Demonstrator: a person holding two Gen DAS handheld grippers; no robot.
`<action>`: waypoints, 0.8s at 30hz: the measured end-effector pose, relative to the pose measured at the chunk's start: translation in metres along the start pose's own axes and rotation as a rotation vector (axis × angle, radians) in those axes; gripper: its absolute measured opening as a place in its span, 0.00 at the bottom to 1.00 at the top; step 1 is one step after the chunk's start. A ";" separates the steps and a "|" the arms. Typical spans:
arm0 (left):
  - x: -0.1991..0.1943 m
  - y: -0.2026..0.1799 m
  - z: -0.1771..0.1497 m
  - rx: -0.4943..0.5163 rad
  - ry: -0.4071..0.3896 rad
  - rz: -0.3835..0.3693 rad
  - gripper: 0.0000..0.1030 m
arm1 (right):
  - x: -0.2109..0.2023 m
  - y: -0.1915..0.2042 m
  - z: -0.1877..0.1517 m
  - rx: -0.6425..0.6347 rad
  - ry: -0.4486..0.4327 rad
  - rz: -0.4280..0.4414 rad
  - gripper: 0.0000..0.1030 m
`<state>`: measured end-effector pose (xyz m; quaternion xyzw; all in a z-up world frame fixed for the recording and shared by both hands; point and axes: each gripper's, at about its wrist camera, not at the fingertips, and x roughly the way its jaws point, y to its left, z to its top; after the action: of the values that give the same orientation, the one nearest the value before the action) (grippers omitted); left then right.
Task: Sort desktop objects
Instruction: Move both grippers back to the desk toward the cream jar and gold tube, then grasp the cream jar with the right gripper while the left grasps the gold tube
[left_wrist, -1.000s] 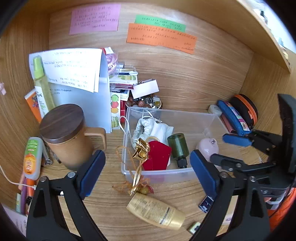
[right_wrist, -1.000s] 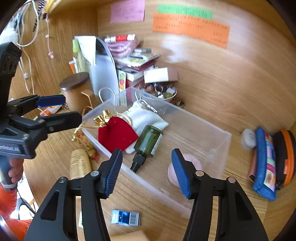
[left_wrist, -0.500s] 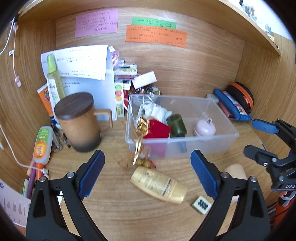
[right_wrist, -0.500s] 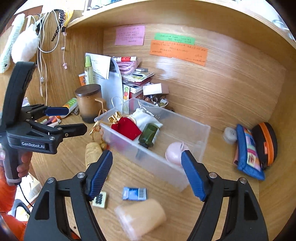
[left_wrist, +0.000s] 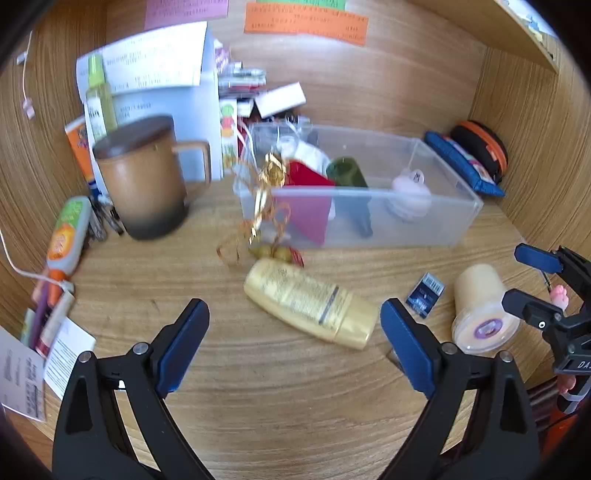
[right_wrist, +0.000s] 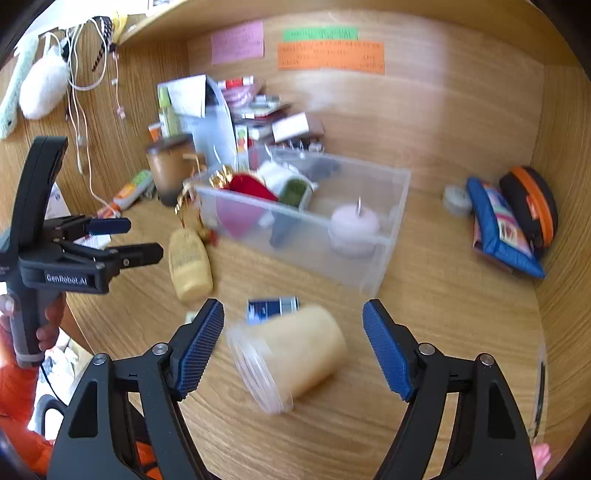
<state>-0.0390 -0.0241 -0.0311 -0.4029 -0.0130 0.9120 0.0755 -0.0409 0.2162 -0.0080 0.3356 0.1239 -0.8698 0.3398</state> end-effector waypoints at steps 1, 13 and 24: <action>0.002 0.000 -0.002 -0.003 0.008 -0.001 0.92 | 0.002 -0.001 -0.004 0.001 0.009 -0.004 0.73; 0.035 0.005 -0.009 -0.060 0.096 0.001 0.94 | 0.035 -0.008 -0.018 -0.005 0.078 0.075 0.80; 0.051 -0.002 0.006 -0.145 0.138 -0.037 0.95 | 0.050 -0.008 -0.014 -0.009 0.089 0.155 0.71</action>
<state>-0.0772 -0.0148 -0.0647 -0.4687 -0.0811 0.8773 0.0637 -0.0661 0.2030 -0.0519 0.3809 0.1166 -0.8245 0.4018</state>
